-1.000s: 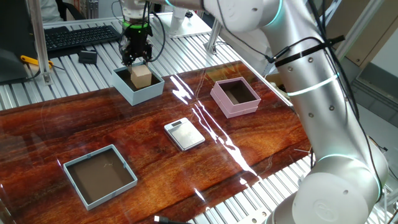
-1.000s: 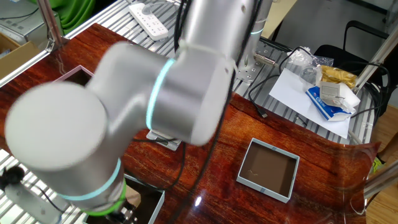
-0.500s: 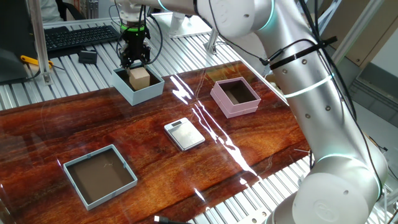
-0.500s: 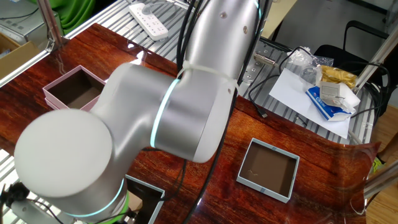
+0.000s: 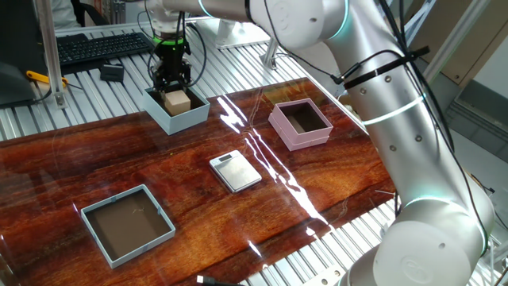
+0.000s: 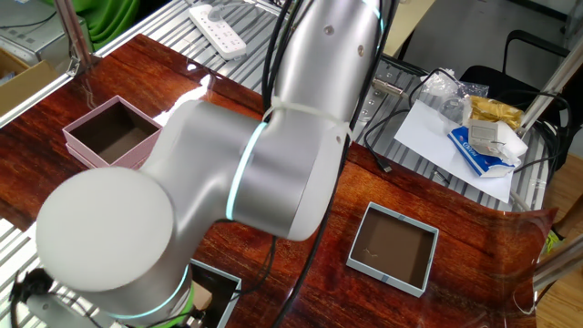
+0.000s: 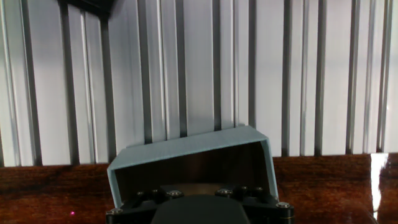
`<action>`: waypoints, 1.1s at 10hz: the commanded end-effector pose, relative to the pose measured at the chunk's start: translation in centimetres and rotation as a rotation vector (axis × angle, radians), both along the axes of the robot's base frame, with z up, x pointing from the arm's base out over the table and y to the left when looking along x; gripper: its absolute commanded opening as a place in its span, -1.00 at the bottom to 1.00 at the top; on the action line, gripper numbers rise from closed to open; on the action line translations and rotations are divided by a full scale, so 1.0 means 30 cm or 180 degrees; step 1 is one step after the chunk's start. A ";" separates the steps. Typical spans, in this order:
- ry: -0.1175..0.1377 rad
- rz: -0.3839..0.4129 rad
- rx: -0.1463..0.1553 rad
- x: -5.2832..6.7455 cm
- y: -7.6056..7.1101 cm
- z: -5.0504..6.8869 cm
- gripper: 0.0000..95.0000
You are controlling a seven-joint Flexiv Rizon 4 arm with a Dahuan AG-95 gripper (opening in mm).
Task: Move an object from one box to another
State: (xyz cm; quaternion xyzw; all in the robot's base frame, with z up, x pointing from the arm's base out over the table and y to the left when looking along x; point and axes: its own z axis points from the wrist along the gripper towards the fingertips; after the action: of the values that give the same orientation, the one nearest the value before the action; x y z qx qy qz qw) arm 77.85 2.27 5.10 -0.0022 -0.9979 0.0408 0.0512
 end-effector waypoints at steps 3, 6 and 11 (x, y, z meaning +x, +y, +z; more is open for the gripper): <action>0.0015 -0.0049 -0.0002 0.002 0.003 -0.005 -1.00; -0.0009 -0.0129 -0.0011 -0.007 0.004 -0.007 -0.60; -0.0092 -0.0193 -0.0014 -0.021 0.006 -0.009 -0.20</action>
State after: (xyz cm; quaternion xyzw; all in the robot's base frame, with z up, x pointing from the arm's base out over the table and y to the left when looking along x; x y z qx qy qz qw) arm 76.80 2.41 4.86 -0.0330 -0.9981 0.0410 0.0329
